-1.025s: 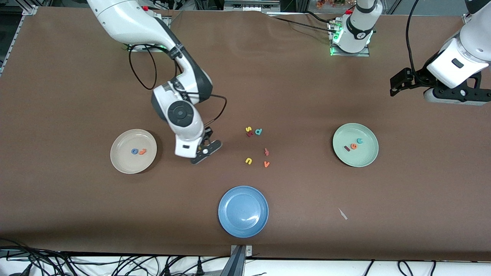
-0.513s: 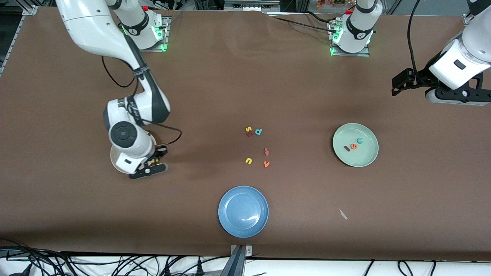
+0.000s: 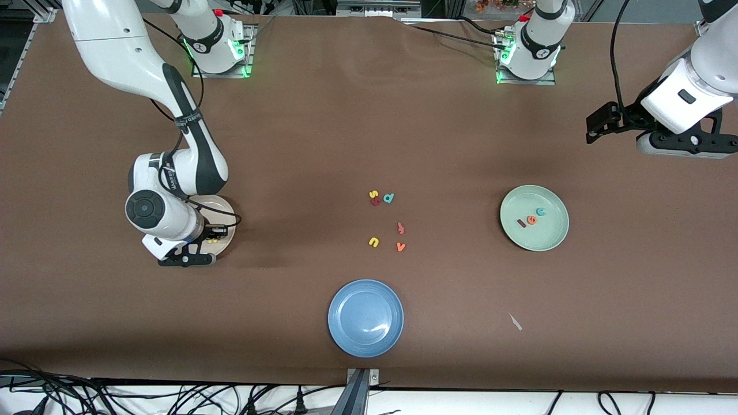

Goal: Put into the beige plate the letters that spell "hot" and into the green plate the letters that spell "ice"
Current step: 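Carry the yellow letter to the beige plate and release it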

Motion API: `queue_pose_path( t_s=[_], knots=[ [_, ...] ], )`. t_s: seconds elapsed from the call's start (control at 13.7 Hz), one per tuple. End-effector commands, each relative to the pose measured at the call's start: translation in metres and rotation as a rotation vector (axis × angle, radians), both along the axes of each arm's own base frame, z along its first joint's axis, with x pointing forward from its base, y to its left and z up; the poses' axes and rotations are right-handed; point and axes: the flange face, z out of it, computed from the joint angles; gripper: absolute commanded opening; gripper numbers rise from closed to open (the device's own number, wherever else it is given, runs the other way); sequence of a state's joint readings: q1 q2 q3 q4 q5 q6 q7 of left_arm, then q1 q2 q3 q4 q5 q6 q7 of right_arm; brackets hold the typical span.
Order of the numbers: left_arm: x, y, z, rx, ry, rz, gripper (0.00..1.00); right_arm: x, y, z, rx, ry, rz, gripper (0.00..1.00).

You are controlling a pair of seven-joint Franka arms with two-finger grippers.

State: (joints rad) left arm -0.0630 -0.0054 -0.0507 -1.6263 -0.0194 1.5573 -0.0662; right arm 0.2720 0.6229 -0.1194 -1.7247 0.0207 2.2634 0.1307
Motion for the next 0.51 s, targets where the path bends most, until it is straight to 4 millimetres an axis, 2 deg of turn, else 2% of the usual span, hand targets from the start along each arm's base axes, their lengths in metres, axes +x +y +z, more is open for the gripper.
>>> queue_pose_path(
  t_s=[0.0,0.22,0.37,0.44],
  knots=[
    [-0.001,0.000,0.004,0.001,0.007,-0.005,1.00,-0.005,-0.011,0.042,0.046,-0.037,-0.051,1.00],
    [-0.001,0.000,0.004,0.001,0.007,-0.003,1.00,-0.006,-0.010,0.070,0.055,-0.044,-0.042,1.00],
    [-0.001,0.000,0.004,0.001,0.007,-0.008,1.00,-0.007,-0.019,0.092,0.061,-0.059,-0.058,1.00],
    [-0.002,0.000,0.004,0.002,0.010,-0.007,1.00,-0.009,-0.032,0.103,0.056,-0.045,-0.073,1.00]
  ],
)
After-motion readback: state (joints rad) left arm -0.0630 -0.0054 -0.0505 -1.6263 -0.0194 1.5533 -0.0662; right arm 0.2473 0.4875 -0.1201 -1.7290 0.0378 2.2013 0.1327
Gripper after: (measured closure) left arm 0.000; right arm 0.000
